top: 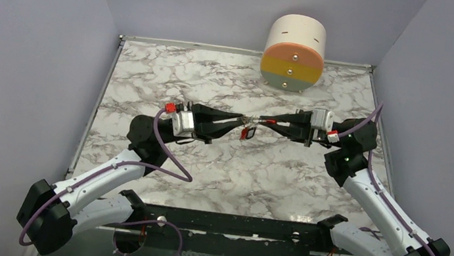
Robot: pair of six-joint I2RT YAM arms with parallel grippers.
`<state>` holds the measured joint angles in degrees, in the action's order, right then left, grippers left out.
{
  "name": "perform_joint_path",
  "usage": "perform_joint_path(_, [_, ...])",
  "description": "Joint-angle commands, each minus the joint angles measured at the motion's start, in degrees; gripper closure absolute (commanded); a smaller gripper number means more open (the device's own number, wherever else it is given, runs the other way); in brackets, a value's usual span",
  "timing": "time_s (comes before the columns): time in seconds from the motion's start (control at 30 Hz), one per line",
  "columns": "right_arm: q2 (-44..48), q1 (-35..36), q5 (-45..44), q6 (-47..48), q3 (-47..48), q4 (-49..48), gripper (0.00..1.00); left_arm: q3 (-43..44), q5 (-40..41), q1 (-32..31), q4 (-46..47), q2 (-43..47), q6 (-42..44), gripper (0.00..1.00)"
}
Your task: Remove the keys from the keyring
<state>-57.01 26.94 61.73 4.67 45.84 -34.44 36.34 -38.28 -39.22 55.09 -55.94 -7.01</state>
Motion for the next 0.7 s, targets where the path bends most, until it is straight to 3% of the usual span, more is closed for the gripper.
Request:
perform_joint_path(0.0, [-1.00, 0.22, 1.86, -1.65, 1.55, -2.75, 0.98, 1.03, -2.69, -0.19, 4.32, -0.48, -1.74, 0.79])
perform_joint_path(0.23, [-2.82, 0.22, 5.17, -3.52, 2.13, -4.04, 0.98, 0.63, -2.42, -0.17, 4.94, -1.18, -1.08, 0.79])
perform_joint_path(0.67, [-3.54, 0.22, 7.07, -3.54, 2.83, -3.88, 0.98, -0.57, 7.57, -0.04, 0.28, 0.77, 4.06, 0.74])
